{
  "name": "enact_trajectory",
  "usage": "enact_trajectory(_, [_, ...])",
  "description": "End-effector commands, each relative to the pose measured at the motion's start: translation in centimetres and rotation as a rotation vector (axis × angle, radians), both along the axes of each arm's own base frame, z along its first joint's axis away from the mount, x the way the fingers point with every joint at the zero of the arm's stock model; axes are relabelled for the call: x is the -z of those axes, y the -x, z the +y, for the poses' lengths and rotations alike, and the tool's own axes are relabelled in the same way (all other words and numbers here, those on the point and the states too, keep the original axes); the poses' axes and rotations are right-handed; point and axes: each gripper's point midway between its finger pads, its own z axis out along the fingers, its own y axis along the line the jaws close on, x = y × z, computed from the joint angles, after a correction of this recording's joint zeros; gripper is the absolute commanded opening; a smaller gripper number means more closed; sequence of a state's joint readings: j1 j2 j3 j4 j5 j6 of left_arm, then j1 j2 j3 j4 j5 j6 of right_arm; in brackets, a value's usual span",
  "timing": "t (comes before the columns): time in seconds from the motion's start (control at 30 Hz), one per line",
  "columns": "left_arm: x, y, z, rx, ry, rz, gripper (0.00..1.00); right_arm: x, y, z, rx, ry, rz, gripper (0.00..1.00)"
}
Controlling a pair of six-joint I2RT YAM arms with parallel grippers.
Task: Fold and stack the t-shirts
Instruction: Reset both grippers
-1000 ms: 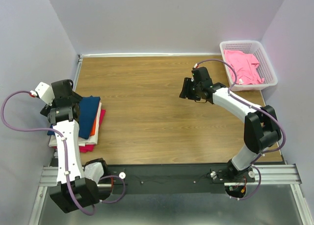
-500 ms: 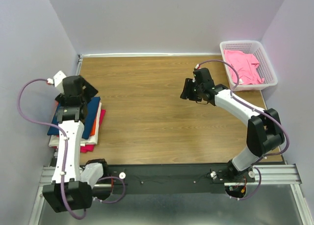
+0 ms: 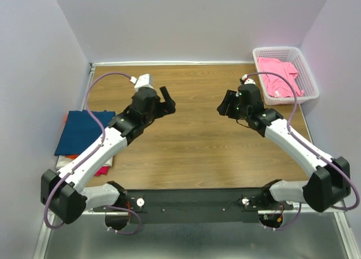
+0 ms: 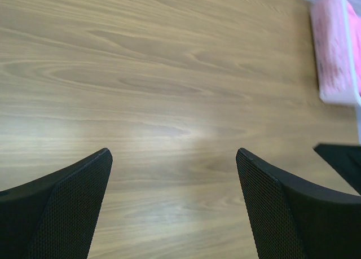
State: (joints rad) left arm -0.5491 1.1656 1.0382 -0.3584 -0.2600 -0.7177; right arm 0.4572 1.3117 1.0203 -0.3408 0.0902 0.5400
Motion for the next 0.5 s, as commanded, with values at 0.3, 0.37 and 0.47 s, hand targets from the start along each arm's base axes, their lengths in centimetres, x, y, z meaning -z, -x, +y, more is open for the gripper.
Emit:
enact_trajectory(0.3, [-0.8,1.7,-6.7,0.164,0.034,-0.128,0.98,-3.2,4.2,-4.4,0.127,-0.031,-0.16,0.63])
enact_trajectory(0.37, [-1.2,1.7,-6.6,0.162,0.039,-0.141,0.98,-3.5,4.4,-4.6,0.126,-0.029,-0.171,0.63])
enact_trajectory(0.47, [-1.8,1.7,-6.5,0.161,0.045,-0.154,0.98,-3.9,4.5,-4.6,0.124,-0.036,-0.183,0.63])
